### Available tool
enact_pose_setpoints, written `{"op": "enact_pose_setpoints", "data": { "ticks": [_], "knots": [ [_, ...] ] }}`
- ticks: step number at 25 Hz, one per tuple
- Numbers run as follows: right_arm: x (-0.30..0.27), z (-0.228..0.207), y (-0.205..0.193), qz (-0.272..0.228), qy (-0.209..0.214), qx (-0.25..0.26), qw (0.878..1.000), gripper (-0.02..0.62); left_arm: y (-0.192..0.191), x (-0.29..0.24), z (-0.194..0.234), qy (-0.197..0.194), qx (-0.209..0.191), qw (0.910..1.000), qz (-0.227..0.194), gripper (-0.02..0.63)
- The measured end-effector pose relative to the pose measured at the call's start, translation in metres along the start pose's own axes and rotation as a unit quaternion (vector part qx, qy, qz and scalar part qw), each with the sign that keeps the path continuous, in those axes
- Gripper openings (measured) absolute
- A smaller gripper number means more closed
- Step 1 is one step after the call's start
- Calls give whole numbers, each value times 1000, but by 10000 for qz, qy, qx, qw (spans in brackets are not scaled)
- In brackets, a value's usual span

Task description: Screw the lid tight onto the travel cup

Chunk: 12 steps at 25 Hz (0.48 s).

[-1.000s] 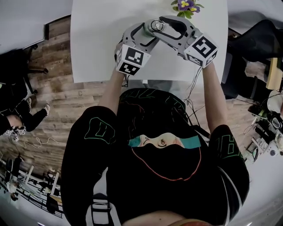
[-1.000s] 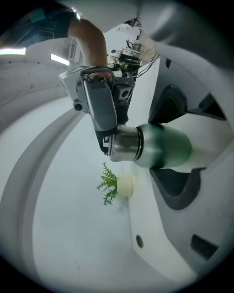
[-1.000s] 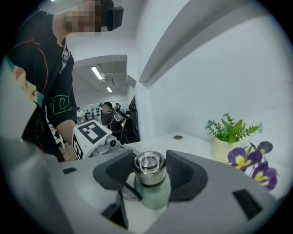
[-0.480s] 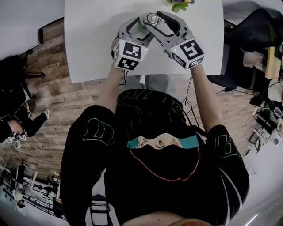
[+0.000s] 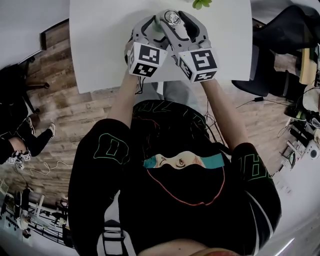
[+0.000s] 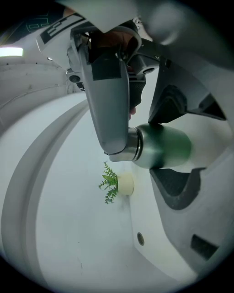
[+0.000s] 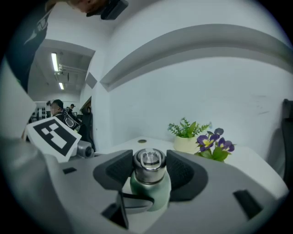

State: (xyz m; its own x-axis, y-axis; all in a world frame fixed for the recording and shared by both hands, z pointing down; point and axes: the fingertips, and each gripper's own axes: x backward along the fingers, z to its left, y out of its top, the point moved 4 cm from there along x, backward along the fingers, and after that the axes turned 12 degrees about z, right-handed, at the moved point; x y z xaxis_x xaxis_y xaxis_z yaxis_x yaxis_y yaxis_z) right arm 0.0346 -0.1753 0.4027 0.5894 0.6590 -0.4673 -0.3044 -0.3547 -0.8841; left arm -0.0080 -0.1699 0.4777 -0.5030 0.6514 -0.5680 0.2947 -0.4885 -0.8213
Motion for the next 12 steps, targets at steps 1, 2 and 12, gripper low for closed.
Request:
{"op": "enact_pose_setpoints", "data": {
  "ticks": [1,2,12],
  "knots": [
    [0,1,0,-2,-98,11,10000,233,0,0,0,5,-1,10000,5,319],
    [1,2,-1,-5,-168,9,9999,233,0,0,-1,5,2,10000,15,319],
    [2,-1,3,-94,997,-134,9949,286,2,-1,-2,-58,2,10000,49,319]
  ]
}}
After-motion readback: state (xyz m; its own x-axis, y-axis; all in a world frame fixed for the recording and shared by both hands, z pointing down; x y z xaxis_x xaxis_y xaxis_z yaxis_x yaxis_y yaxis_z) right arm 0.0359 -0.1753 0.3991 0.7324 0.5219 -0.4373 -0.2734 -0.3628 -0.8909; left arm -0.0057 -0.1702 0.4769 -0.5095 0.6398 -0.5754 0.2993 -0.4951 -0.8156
